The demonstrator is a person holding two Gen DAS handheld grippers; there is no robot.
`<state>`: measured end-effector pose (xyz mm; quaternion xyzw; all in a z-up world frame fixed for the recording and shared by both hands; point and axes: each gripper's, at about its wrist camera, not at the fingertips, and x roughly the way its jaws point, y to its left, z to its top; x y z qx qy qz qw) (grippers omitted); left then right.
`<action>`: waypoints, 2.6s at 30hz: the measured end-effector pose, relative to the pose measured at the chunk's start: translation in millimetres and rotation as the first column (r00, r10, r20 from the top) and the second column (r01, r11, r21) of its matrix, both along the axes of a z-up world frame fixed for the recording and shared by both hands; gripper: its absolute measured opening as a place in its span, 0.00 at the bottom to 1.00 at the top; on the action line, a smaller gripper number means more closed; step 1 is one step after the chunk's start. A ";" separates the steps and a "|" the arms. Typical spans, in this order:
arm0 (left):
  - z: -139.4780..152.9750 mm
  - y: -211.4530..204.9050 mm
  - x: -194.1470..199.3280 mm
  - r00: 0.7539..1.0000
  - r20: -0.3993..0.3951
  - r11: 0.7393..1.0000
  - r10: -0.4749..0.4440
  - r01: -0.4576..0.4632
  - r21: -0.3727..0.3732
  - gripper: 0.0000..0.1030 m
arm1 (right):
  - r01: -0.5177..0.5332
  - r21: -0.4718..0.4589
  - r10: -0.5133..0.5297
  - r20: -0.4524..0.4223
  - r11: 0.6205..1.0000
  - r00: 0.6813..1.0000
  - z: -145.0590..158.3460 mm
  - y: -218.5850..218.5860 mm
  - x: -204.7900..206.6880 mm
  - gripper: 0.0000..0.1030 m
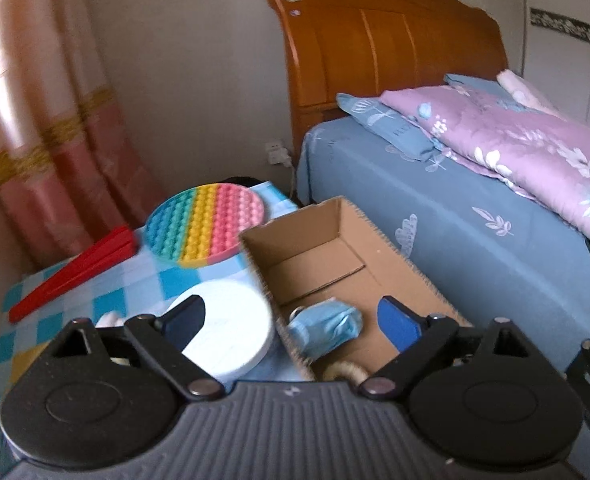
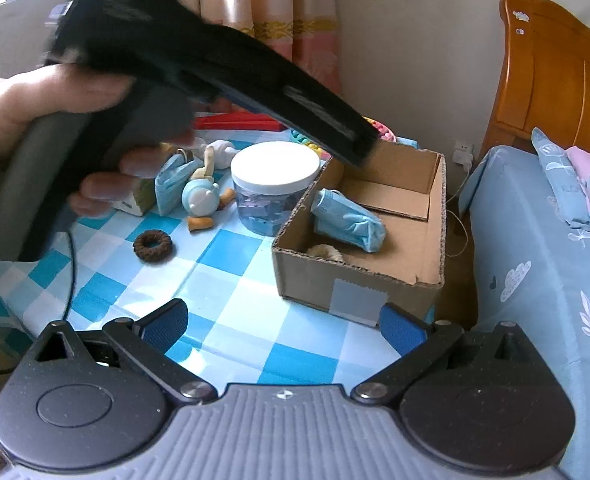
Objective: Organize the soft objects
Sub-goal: 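Move the right tool to the brown fuzzy hair tie and grasp it, then grasp the small orange peg with the left tool while the right tool holds the hair tie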
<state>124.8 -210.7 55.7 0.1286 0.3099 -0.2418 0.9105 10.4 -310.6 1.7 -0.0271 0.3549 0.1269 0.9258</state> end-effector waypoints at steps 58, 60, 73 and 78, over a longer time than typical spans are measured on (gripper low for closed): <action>-103.2 262.8 -57.1 0.819 -0.179 0.829 0.546 -0.558 -0.025 0.96 | -0.149 -0.065 0.149 -0.014 0.987 0.989 -74.0 178.3 91.1 0.91; -104.0 263.3 -56.2 0.818 -0.179 0.829 0.547 -0.559 -0.025 0.96 | -0.143 -0.059 0.142 -0.017 0.988 0.990 -76.6 179.5 94.6 0.88; -105.6 262.4 -53.4 0.820 -0.180 0.832 0.543 -0.555 -0.020 0.96 | -0.106 -0.041 0.107 0.024 0.994 0.994 -75.5 179.1 99.2 0.59; -103.9 255.7 -53.8 0.838 -0.160 0.848 0.522 -0.530 -0.013 0.96 | -0.102 -0.041 0.104 0.036 0.994 0.994 -75.5 175.3 96.1 0.47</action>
